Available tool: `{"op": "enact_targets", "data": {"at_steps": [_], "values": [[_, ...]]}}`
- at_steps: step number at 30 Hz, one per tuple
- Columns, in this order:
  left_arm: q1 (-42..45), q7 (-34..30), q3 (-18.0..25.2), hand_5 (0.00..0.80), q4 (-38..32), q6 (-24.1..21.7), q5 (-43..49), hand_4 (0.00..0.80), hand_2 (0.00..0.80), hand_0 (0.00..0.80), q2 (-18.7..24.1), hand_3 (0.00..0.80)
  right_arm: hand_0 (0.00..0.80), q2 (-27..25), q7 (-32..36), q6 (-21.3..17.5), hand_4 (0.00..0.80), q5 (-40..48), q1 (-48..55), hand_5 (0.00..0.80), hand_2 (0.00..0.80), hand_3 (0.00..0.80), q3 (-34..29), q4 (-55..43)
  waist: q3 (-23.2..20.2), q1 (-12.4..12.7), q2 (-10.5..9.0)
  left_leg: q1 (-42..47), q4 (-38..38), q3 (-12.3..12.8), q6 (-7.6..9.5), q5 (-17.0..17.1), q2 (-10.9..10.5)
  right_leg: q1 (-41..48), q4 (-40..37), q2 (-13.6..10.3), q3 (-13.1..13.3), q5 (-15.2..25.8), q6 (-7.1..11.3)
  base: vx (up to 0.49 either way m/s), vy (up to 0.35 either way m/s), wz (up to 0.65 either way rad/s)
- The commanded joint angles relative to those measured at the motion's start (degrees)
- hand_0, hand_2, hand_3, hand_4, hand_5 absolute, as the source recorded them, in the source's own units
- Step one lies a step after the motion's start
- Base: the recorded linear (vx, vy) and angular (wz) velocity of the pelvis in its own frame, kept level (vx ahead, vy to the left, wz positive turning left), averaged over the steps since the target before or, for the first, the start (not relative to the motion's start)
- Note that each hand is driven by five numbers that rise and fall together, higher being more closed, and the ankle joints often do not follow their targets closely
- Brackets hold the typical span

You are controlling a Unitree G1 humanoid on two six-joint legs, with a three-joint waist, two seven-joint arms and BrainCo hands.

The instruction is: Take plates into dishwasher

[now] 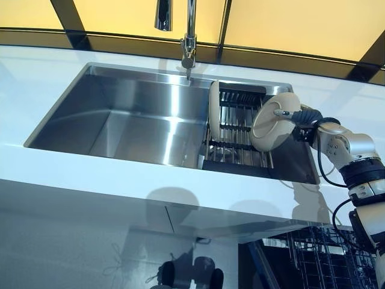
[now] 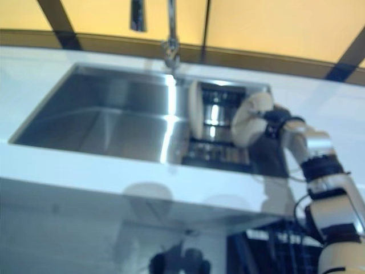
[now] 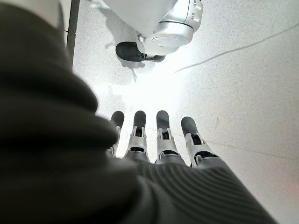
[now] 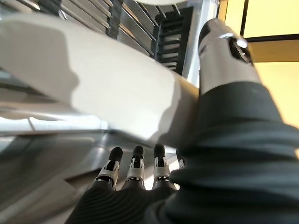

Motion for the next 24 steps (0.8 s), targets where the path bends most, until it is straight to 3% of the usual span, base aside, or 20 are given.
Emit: {"op": "enact_targets", "data": {"at_steps": [1,3,5,7,24], "values": [[-1.71,0.24,-2.11,0.000,2.42,-0.01,-1.25,0.000,0.000,0.000,0.24,0.000,0.270,-1.07,1.13,-1.32,0.270,-0.62,-6.77,0.270,0.270,0.270,3.70,1.37,-1.51,1.32,-0.81,0.06,-0.23,-1.23,1.16,-3.79,-2.30,0.32,-0.04,0.76,-0.86,-2.36,0.80,0.000,0.000,0.00],[-1.68,0.43,-2.16,0.000,2.46,-0.15,-1.45,0.000,0.000,0.000,0.09,0.000,0.317,-1.05,1.56,-0.95,0.317,-0.55,-7.00,0.317,0.317,0.317,3.91,1.78,-1.51,1.38,-0.84,0.03,-0.23,-1.21,1.14,-3.76,-2.30,0.32,-0.04,0.74,-0.88,-2.35,0.82,0.000,0.000,0.00],[-1.65,0.40,-2.22,0.000,2.49,-0.20,-1.53,0.000,0.000,0.000,0.12,0.000,0.493,-1.01,2.04,-1.10,0.493,-0.72,-7.28,0.493,0.493,0.493,4.10,2.47,-1.56,1.50,-0.82,-0.02,-0.23,-1.34,1.13,-3.72,-2.34,0.29,-0.04,0.74,-0.92,-2.37,0.80,0.000,0.000,0.00],[-1.67,0.38,-2.34,0.000,2.58,-0.34,-1.60,0.000,0.000,0.000,0.10,0.000,0.800,-0.83,2.00,-1.28,0.800,-1.62,-7.71,0.800,0.800,0.800,4.31,3.08,-1.59,1.63,-0.79,-0.06,-0.23,-1.45,1.16,-3.70,-2.37,0.28,-0.04,0.74,-1.02,-2.38,0.78,0.000,0.000,0.00],[-1.16,0.07,-2.92,0.000,2.40,-0.45,-1.13,0.000,0.000,0.000,0.39,0.000,0.800,-3.25,-3.20,-5.50,0.800,-6.83,-10.54,0.800,0.800,0.800,5.55,4.09,-2.05,1.88,-0.92,0.50,-0.23,-1.38,1.06,-3.90,-2.35,0.80,-0.04,0.76,-1.10,-2.42,1.03,-0.003,0.001,0.02]]}}
